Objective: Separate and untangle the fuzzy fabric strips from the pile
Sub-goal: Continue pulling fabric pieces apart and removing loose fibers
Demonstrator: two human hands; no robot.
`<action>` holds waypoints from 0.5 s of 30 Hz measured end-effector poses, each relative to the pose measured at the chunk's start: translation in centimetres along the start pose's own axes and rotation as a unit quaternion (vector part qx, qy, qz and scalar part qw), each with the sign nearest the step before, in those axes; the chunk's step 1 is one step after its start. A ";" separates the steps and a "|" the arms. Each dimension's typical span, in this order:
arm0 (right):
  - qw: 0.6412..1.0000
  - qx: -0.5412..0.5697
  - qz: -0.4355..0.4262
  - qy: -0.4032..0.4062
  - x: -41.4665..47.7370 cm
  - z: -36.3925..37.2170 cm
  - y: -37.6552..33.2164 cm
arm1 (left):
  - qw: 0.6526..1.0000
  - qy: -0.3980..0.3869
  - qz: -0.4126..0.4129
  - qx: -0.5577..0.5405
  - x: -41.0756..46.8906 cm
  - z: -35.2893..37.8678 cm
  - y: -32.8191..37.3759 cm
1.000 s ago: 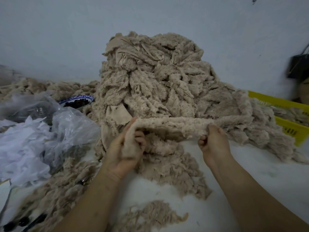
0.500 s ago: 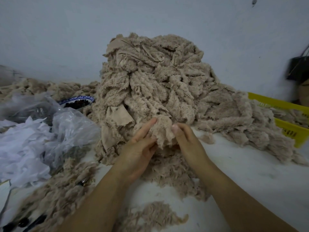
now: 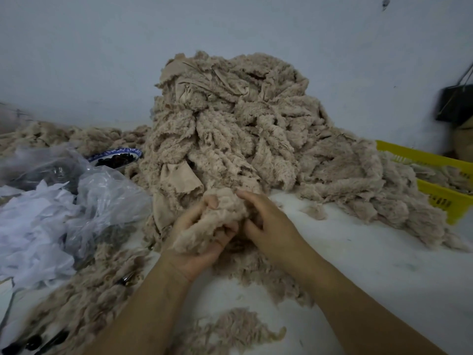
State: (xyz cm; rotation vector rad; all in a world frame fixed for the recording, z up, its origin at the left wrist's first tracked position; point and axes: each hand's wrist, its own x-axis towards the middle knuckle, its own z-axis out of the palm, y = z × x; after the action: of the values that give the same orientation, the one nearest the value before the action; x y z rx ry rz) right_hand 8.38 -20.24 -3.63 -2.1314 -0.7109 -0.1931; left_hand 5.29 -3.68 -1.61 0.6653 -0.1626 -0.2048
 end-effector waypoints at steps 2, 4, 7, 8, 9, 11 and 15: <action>0.999 -0.039 0.029 0.023 0.1 -0.6 0.8 | 1.000 0.013 0.022 -0.016 0.1 -0.2 0.5; 0.994 -0.081 0.063 0.048 0.0 -1.3 1.7 | 0.999 0.031 0.036 -0.026 0.0 -0.5 1.1; 0.986 -0.074 0.114 0.097 0.1 -2.0 2.4 | 0.993 0.073 0.062 -0.068 0.1 -1.8 1.5; 0.985 -0.069 0.119 0.105 0.2 -2.1 2.5 | 0.990 0.094 0.078 -0.076 0.3 -2.6 1.4; 0.985 -0.055 0.119 0.112 0.2 -2.2 2.4 | 0.985 0.137 0.086 -0.056 0.5 -3.0 1.5; 0.985 -0.033 0.111 0.128 0.2 -2.3 1.9 | 0.975 0.203 0.062 0.069 0.6 -2.8 1.6; 0.986 0.004 0.073 0.149 0.1 -2.0 0.7 | 0.922 0.203 0.051 0.325 1.1 -0.5 0.3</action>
State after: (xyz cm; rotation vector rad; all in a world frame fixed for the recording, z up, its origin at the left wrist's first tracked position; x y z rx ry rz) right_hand 9.08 -22.07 -2.81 -2.0778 -0.3781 -0.4185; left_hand 6.49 -3.43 -1.69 1.3432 0.1455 0.1016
